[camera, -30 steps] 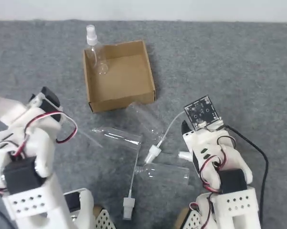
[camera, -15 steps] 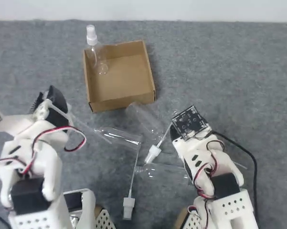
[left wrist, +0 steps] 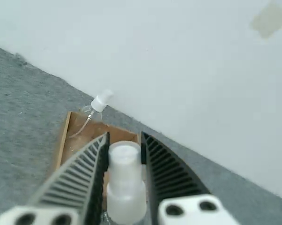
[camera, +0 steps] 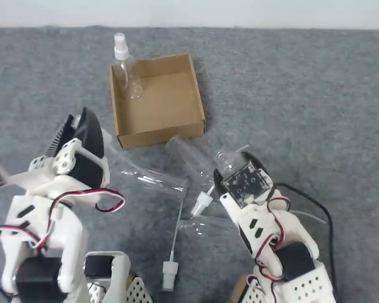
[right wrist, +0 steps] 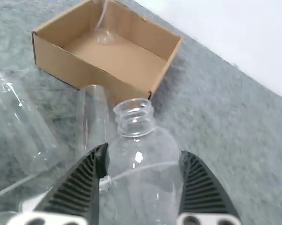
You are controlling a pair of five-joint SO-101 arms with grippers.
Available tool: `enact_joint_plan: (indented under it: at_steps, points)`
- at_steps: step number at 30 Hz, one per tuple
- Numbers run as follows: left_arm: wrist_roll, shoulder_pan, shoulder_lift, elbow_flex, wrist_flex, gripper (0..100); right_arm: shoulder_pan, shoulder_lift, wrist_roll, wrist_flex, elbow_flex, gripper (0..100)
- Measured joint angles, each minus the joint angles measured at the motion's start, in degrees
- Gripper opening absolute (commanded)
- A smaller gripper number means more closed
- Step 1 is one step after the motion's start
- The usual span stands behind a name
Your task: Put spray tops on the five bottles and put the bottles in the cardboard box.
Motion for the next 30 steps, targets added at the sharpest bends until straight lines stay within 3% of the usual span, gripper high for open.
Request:
enact_joint_plan:
  at_steps: [19, 25, 30]
  points:
    - [7.3, -0.18, 0.0, 0.0, -7.12, 1, -2.9, -5.1, 0.0, -5.36, 4.92, 7.6]
    - [10.81, -0.18, 0.09, 2.55, -7.12, 1, -7.47, -5.1, 0.0, -6.42, 5.1, 7.6]
    - [10.9, -0.09, -6.59, 6.95, -7.12, 1, -8.0, -5.1, 0.0, -7.3, 5.1, 7.6]
